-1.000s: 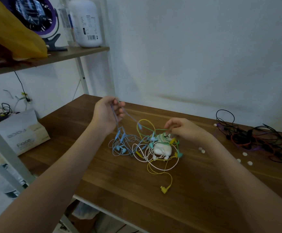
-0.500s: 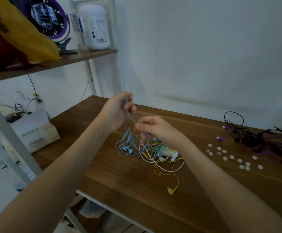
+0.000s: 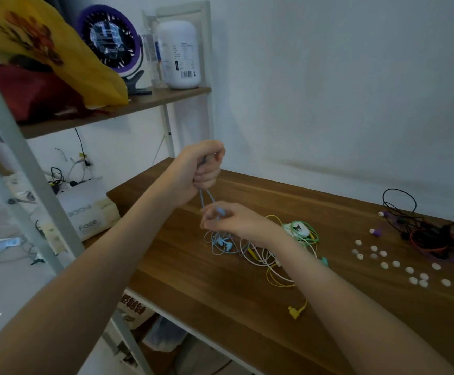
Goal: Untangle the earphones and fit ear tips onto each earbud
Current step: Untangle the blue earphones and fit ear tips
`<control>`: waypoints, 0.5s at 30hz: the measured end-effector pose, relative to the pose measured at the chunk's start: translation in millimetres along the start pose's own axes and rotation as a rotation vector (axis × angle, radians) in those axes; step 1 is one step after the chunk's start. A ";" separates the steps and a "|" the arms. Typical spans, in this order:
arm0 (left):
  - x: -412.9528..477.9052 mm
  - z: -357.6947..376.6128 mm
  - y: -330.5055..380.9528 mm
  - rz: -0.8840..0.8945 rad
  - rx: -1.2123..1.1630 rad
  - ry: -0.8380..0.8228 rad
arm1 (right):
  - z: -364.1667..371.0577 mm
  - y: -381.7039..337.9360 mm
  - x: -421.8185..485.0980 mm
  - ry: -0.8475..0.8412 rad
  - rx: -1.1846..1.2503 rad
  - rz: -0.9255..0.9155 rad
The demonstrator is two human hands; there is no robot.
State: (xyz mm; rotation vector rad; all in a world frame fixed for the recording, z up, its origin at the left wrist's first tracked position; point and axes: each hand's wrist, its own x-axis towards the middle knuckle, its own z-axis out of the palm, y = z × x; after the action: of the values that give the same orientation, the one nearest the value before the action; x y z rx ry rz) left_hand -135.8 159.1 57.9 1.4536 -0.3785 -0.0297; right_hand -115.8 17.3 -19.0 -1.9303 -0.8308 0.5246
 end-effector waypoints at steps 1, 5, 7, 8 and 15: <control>-2.4 -3.3 1.4 0.011 0.075 0.019 | 1.8 0.3 1.7 0.028 -0.007 0.018; -12.5 -9.3 -0.3 0.008 0.805 0.142 | -8.0 7.3 -1.9 0.129 0.046 0.046; -15.6 -12.0 -4.2 -0.120 1.234 0.024 | -19.8 8.2 -9.5 0.216 0.038 0.031; -16.9 -11.3 -6.3 -0.214 1.366 -0.068 | -27.0 8.6 -13.8 0.256 0.070 0.018; -15.5 -1.6 -9.8 -0.097 1.025 0.041 | -66.0 3.9 -38.5 0.280 0.488 -0.121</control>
State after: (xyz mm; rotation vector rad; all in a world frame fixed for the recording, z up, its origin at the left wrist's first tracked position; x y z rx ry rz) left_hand -148.0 163.2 44.6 2.4791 -0.2927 0.1357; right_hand -97.5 -51.4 9.3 -1.4519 -0.5702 0.3345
